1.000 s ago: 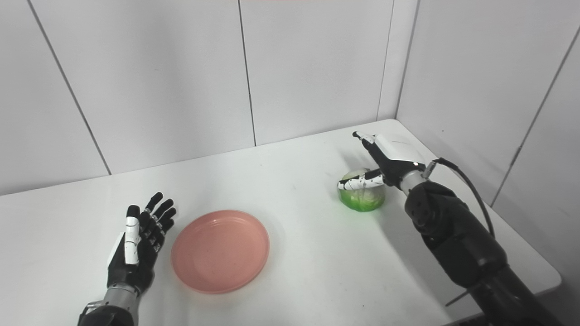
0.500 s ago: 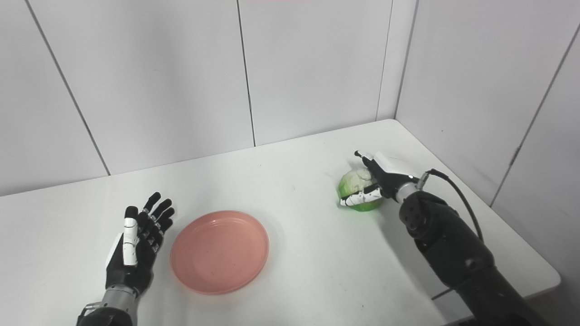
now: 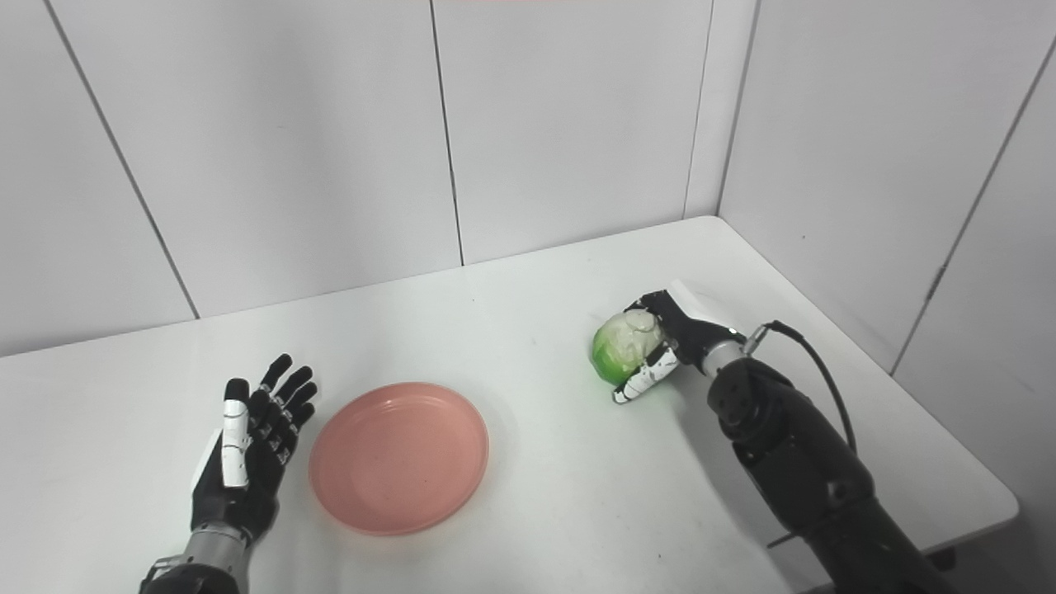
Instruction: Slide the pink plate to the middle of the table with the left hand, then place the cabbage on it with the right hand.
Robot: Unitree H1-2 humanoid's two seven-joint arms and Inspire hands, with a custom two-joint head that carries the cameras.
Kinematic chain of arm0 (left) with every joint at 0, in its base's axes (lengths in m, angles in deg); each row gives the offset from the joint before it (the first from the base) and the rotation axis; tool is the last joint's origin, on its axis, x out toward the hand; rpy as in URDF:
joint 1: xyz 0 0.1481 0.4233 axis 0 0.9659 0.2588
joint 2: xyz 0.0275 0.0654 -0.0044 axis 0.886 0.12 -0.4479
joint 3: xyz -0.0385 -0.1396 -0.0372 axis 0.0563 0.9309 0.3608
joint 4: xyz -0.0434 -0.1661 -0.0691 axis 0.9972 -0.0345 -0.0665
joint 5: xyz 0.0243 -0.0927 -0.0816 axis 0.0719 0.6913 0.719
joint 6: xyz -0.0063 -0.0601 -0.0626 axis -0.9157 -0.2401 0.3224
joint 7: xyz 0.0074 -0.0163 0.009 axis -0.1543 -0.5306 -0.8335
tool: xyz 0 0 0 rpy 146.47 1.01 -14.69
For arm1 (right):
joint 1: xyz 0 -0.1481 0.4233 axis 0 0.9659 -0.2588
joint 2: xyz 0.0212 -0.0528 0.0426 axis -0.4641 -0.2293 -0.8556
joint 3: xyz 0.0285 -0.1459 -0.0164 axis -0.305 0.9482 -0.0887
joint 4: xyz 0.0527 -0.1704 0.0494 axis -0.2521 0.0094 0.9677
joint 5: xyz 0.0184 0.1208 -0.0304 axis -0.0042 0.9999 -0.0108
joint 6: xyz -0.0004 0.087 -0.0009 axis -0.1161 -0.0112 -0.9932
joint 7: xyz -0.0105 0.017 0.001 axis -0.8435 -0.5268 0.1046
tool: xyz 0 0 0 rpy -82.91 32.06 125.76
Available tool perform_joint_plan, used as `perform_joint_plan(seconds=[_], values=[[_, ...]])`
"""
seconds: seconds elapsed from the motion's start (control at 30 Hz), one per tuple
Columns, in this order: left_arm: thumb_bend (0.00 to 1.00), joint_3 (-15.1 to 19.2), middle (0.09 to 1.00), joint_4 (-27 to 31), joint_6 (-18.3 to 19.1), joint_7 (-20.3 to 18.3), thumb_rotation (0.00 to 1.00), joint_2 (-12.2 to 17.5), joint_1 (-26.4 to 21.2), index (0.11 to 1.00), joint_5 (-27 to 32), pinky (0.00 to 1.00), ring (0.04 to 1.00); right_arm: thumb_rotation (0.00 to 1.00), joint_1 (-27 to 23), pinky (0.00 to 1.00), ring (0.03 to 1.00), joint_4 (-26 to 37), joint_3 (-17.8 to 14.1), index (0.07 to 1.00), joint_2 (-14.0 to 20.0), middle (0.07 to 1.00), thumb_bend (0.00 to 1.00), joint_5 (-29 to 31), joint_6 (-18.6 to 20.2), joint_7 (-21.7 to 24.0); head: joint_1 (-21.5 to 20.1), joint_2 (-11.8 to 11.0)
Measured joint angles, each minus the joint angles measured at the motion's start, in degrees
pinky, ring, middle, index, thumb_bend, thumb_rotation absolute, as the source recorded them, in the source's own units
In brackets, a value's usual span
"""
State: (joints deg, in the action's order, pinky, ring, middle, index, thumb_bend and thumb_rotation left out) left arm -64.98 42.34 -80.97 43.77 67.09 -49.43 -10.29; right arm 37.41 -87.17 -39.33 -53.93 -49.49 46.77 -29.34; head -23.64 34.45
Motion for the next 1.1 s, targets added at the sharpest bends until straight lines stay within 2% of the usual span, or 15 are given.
perform_joint_plan(seconds=[0.13, 0.3, 0.37, 0.4, 0.47, 0.5, 0.57, 0.63, 0.7, 0.77, 0.8, 0.93, 1.1], values=[[0.86, -0.2, 0.910, 0.1, 0.0, 0.0, 1.00, 0.0, 0.1, 0.918, 0.0, 0.98, 0.935, 0.00, 0.8, 0.33, 0.407, 0.1, -1.7, 0.513, -1.2, 0.525, 0.51, 0.6, -0.6, -2.7, 0.4, 0.0], [0.86, -0.4, 0.902, 0.5, 0.0, 0.2, 1.00, -0.1, 0.3, 0.906, -0.2, 0.96, 0.925, 0.00, 1.7, 0.29, 0.391, 2.9, -3.1, 0.531, -1.3, 0.508, 0.51, 0.7, -2.9, -5.7, 3.8, 0.2], [0.86, -0.7, 0.905, 0.7, 0.0, 0.3, 1.00, -0.3, 0.5, 0.909, -0.4, 0.97, 0.926, 0.00, 1.8, 0.28, 0.382, 5.3, -3.7, 0.543, -1.6, 0.500, 0.51, 1.2, -3.6, -6.4, 7.2, 0.4], [0.86, -0.9, 0.906, 0.9, 0.1, 0.4, 1.00, -0.4, 0.6, 0.909, -0.8, 0.97, 0.926, 0.00, 1.8, 0.28, 0.382, 6.9, -4.0, 0.545, -1.8, 0.499, 0.51, 1.3, -4.0, -6.5, 7.2, 0.4], [0.86, -1.3, 0.901, 1.2, 0.1, 0.5, 1.00, -1.0, 0.8, 0.905, -1.2, 0.96, 0.924, 0.00, 1.8, 0.29, 0.385, 9.8, -4.0, 0.547, -2.2, 0.500, 0.51, 1.5, -4.9, -6.5, 10.6, 0.7], [0.86, -1.5, 0.905, 1.3, 0.1, 0.8, 1.00, -1.4, 0.9, 0.909, -1.3, 0.96, 0.929, 0.00, 1.8, 0.31, 0.394, 11.2, -4.0, 0.546, -2.6, 0.505, 0.51, 1.9, -5.3, -6.5, 10.6, 0.7], [0.86, -2.1, 0.913, 1.6, 0.1, 1.3, 1.00, -2.2, 1.1, 0.917, -1.8, 0.98, 0.937, 0.00, 1.8, 0.33, 0.402, 14.0, -3.7, 0.541, -3.7, 0.509, 0.51, 3.3, -6.0, -6.0, 14.9, 0.8], [0.86, -2.6, 0.918, 1.6, 0.2, 1.4, 1.00, -2.7, 1.2, 0.923, -2.4, 0.99, 0.943, 0.00, 1.8, 0.34, 0.404, 16.3, -3.1, 0.539, -4.9, 0.510, 0.51, 4.6, -7.0, -4.8, 14.9, 0.8], [0.86, -2.8, 0.924, 1.8, 0.2, 1.7, 1.00, -3.1, 1.3, 0.929, -2.7, 1.00, 0.948, 0.00, 1.8, 0.34, 0.406, 17.8, -2.4, 0.539, -6.1, 0.505, 0.51, 5.4, -7.2, -3.9, 18.1, 1.0], [0.86, -2.9, 0.930, 1.9, 0.2, 2.5, 1.00, -3.5, 1.4, 0.933, -3.3, 1.00, 0.956, 0.00, 1.8, 0.35, 0.408, 18.2, -1.7, 0.537, -7.3, 0.503, 0.51, 5.9, -7.9, -2.9, 18.1, 1.0], [0.86, -2.9, 0.931, 1.9, 0.2, 2.8, 1.00, -3.7, 1.4, 0.933, -3.6, 1.00, 0.958, 0.00, 1.7, 0.35, 0.412, 18.2, -1.2, 0.532, -7.9, 0.505, 0.51, 6.1, -8.2, -2.4, 19.6, 1.0], [0.86, -2.8, 0.933, 1.9, -0.1, 3.8, 1.00, -4.1, 1.5, 0.934, -4.7, 1.00, 0.962, 0.00, 0.7, 0.35, 0.412, 18.5, 1.8, 0.522, -10.4, 0.509, 0.52, 5.8, -8.6, -0.6, 21.7, 1.1], [0.85, -2.8, 0.943, 1.9, -0.4, 4.7, 1.00, -4.4, 1.5, 0.942, -4.9, 1.00, 0.968, 0.00, -0.6, 0.39, 0.428, 18.4, 5.5, 0.511, -12.4, 0.501, 0.52, 4.4, -11.3, 0.6, 22.8, 1.2]])
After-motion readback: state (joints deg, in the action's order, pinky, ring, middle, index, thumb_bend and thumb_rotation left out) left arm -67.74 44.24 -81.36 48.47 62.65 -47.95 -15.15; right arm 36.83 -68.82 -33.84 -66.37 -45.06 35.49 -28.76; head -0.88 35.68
